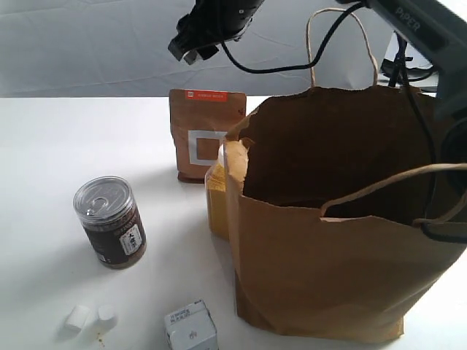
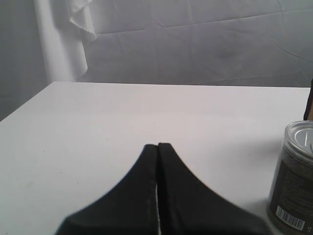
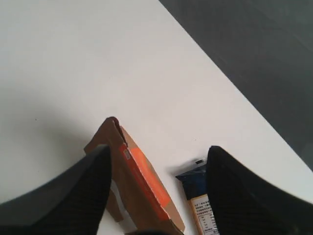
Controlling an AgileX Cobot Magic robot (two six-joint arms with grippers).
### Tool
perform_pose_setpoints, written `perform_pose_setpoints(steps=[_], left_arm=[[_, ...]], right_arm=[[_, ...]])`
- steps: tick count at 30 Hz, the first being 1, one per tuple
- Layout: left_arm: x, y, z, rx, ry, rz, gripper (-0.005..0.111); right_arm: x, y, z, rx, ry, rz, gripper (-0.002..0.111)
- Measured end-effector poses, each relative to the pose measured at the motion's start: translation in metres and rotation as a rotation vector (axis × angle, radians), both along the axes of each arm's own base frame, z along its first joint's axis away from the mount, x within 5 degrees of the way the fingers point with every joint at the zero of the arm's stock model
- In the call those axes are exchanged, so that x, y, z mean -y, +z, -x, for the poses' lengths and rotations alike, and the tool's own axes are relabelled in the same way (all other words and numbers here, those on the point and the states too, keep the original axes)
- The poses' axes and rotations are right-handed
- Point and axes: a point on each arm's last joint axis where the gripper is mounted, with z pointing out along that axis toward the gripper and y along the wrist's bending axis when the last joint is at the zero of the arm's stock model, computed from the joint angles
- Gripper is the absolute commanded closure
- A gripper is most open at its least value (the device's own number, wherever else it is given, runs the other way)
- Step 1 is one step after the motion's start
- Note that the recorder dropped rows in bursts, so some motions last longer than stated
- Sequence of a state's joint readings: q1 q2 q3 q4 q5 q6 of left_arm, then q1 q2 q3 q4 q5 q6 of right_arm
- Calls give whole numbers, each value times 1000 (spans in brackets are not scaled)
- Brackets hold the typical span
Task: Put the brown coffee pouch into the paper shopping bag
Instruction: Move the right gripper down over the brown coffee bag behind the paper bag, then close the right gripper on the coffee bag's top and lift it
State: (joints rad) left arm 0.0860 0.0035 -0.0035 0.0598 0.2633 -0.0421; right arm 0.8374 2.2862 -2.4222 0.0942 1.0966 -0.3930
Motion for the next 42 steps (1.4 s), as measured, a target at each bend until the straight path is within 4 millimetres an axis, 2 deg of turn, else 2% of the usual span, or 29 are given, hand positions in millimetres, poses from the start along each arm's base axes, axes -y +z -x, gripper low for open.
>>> perform_pose_setpoints(steps=[8,26,29,34,39,42], left_arm=[[0,0,0,0,0,0,107],[0,0,0,0,0,0,107],[0,0,0,0,0,0,107],[0,0,0,0,0,0,107],[0,0,0,0,0,0,107],[0,0,0,0,0,0,107]], right_arm=[[-6,-35,-6,-59,1,78,54],[-16,-96,-17,-125,-1,181,54],[-17,-104,-18,-132,-1,194,65],[-16,-109,-20,-124,-4,221,107],[-14,-107,-21,-110,-6,231,108],[-13,-99,-20,-99,-7,222,108]])
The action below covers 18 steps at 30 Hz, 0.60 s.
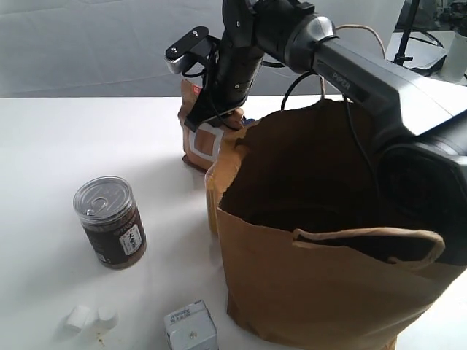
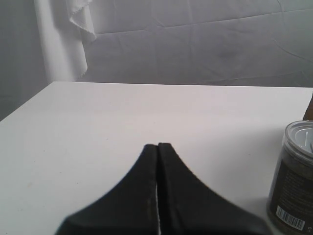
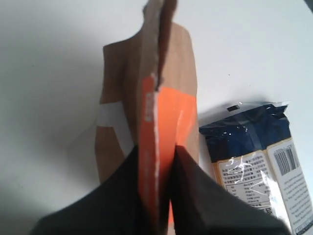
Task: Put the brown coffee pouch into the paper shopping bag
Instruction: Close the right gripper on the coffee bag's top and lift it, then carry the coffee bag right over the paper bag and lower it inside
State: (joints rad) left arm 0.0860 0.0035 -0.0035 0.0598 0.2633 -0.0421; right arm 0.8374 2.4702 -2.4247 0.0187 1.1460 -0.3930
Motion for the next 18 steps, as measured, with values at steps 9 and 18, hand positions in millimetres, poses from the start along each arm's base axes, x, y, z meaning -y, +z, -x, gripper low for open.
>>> perform_pose_setpoints(steps=[9,18], left_arm=[[0,0,0,0,0,0,107],[0,0,0,0,0,0,107]], right_arm=[[13,73,12,94,0,-109,108],[39,159,39,182,-7,-258,108]])
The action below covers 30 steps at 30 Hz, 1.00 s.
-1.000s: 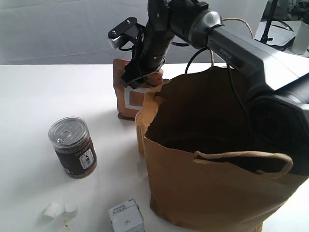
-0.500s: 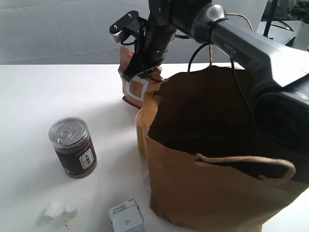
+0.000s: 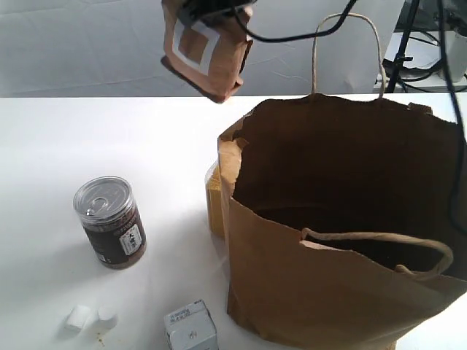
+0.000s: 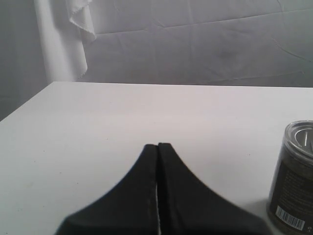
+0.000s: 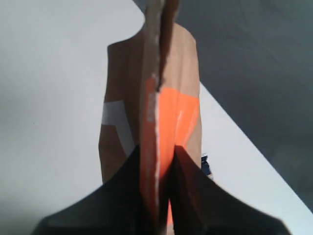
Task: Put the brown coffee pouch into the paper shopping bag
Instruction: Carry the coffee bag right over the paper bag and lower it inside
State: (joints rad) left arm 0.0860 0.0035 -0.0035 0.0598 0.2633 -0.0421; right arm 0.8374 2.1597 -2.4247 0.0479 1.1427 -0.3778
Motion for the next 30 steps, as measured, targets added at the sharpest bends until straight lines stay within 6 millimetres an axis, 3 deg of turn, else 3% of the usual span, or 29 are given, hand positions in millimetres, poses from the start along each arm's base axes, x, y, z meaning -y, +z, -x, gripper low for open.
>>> perform_pose_setpoints(steps=[6,15,19,21,24,26,30], left_arm=[[0,0,0,0,0,0,107],[0,0,0,0,0,0,107],[0,0,0,0,0,0,107],[0,0,0,0,0,0,107],[0,0,0,0,0,0,107],[0,0,0,0,0,0,107],[0,0,0,0,0,0,107]], right_arm=[[30,56,28,41,-6,-57,108],[74,121,69,69,-26,-181,108],[107,165,108,60,-16,-341,108],[123,174,125,48,-8,-367,108],[150,173,149,29,-16,-342,108],[177,156,169,11,-35,-271,108],[207,116,191,-35,-68,-151,108]])
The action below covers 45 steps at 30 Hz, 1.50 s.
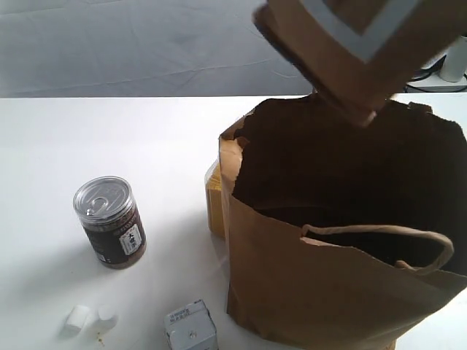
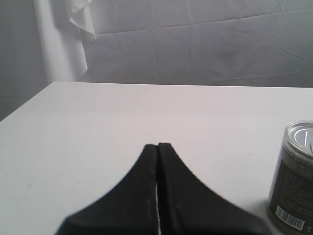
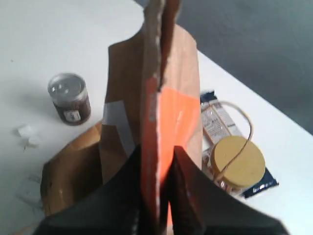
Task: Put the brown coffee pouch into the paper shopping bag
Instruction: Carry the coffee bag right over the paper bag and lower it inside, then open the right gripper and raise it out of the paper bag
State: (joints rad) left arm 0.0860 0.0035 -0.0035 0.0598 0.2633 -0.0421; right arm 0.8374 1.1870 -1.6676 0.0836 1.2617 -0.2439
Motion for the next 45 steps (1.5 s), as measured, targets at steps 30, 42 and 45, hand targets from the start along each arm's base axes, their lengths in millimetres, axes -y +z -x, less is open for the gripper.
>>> perform_pose_setpoints(steps=[30,42,45], left_arm=[[0,0,0,0,0,0,107],[0,0,0,0,0,0,107],[0,0,0,0,0,0,107]], right_arm=[[-14,-138,-21,-59,-35,166,43],[-3,-78,2,-8,-13,-96,108],[13,-64,17,20,-5,-141,108]])
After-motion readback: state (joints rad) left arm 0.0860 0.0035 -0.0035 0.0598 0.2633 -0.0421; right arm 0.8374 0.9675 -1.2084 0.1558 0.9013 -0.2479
